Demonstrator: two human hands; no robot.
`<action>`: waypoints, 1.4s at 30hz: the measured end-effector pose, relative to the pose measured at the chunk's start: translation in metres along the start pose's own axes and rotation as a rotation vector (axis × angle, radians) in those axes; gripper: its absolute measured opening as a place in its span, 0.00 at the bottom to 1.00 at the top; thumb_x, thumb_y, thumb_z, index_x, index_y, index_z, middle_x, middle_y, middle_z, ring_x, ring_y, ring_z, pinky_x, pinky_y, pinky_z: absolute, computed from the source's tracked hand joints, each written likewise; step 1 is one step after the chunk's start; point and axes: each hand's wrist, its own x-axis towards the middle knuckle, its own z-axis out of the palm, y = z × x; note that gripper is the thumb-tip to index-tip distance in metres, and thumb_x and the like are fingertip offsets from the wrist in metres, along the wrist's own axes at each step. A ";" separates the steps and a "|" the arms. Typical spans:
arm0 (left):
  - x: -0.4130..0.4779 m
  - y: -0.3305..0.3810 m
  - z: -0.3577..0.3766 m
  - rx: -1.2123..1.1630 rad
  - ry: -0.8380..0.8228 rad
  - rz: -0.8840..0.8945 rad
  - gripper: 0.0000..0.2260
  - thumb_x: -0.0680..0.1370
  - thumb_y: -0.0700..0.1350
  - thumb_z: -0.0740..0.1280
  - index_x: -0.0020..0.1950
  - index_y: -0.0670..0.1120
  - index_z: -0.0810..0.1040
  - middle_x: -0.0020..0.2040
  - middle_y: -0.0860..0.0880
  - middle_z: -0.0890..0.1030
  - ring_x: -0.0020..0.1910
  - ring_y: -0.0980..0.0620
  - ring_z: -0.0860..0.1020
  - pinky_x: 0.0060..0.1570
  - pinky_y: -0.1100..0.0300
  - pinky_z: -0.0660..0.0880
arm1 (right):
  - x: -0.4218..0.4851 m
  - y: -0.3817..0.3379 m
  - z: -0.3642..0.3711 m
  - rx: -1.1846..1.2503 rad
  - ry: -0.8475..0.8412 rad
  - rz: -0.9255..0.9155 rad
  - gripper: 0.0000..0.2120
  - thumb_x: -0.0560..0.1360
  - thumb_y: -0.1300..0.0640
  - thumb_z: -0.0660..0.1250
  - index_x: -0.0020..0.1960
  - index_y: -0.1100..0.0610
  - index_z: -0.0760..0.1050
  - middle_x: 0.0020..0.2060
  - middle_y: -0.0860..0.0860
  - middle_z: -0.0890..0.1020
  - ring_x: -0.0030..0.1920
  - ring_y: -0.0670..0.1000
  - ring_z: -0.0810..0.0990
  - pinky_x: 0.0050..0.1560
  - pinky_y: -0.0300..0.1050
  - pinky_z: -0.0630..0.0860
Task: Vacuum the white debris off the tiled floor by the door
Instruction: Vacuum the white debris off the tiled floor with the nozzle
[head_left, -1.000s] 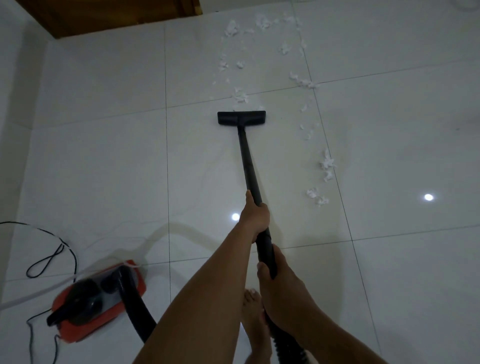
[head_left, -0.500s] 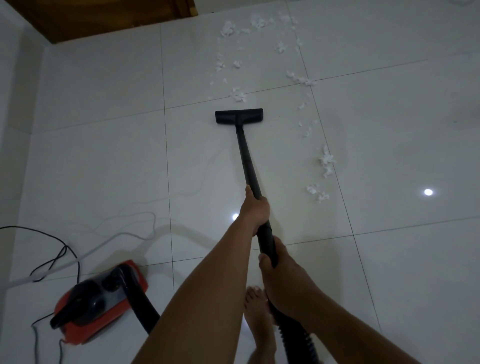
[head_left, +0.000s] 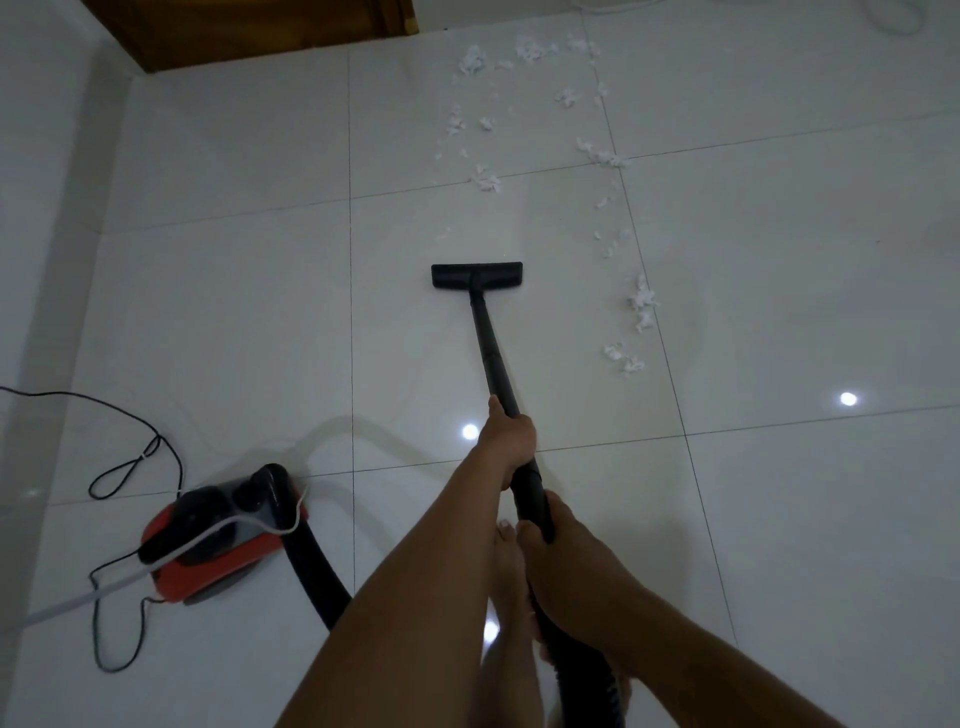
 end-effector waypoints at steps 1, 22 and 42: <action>-0.004 0.000 -0.001 -0.006 -0.007 -0.009 0.31 0.84 0.44 0.53 0.83 0.57 0.41 0.68 0.44 0.73 0.54 0.47 0.77 0.50 0.54 0.76 | -0.006 -0.001 0.000 0.003 -0.005 0.006 0.17 0.86 0.52 0.55 0.74 0.48 0.61 0.39 0.57 0.78 0.26 0.49 0.76 0.24 0.38 0.74; 0.023 0.132 -0.070 -0.013 -0.055 -0.085 0.29 0.83 0.40 0.55 0.82 0.51 0.50 0.65 0.41 0.74 0.41 0.49 0.74 0.32 0.57 0.74 | 0.015 -0.161 -0.028 0.089 -0.043 0.154 0.15 0.84 0.56 0.56 0.71 0.53 0.66 0.35 0.57 0.76 0.27 0.51 0.75 0.24 0.40 0.74; 0.113 0.201 -0.070 -0.014 -0.016 -0.027 0.31 0.84 0.44 0.55 0.82 0.58 0.43 0.69 0.43 0.73 0.62 0.43 0.76 0.62 0.46 0.77 | 0.121 -0.194 -0.064 -0.118 0.049 -0.022 0.11 0.84 0.51 0.55 0.66 0.50 0.66 0.39 0.54 0.79 0.28 0.48 0.77 0.25 0.36 0.74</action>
